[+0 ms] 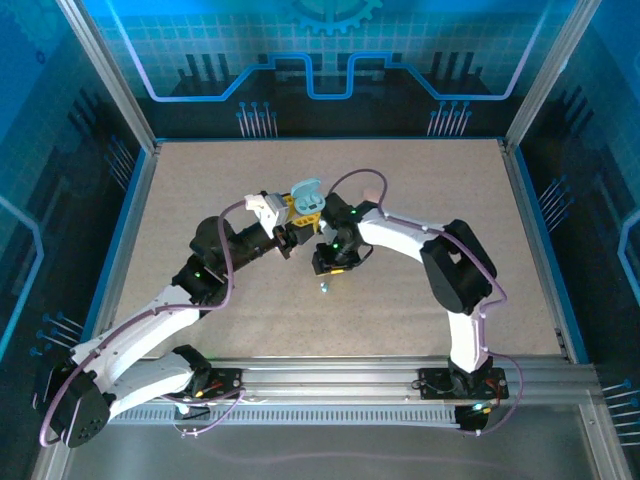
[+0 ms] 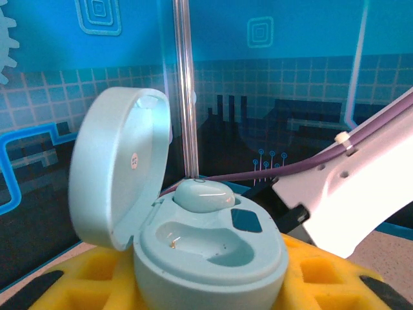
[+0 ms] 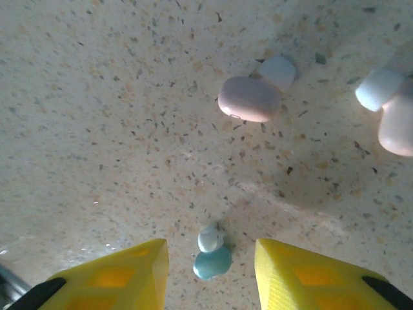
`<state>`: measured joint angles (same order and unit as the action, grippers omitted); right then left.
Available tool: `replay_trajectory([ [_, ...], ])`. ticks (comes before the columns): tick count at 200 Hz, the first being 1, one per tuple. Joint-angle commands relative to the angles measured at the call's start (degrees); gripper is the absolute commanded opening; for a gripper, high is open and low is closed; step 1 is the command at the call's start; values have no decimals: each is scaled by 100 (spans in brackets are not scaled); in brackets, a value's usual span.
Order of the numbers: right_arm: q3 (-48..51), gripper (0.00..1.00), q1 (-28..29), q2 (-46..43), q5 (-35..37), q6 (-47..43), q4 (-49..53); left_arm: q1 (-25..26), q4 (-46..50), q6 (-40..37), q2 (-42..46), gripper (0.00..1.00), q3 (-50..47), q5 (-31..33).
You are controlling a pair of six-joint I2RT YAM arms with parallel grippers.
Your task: Insert wireless bluetooth earbuds into charging case
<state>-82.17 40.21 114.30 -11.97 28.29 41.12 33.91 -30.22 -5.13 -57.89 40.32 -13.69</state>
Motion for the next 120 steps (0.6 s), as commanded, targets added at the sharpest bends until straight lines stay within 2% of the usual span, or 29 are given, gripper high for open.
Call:
replay_trajectory([
  [1,-348,41,193,328,466,-300,717,-9,-61,-182,121,32,35,95],
  [120,-721,38,450,795,626,-383,1003,-12,-72,-148,14,32,69,79],
])
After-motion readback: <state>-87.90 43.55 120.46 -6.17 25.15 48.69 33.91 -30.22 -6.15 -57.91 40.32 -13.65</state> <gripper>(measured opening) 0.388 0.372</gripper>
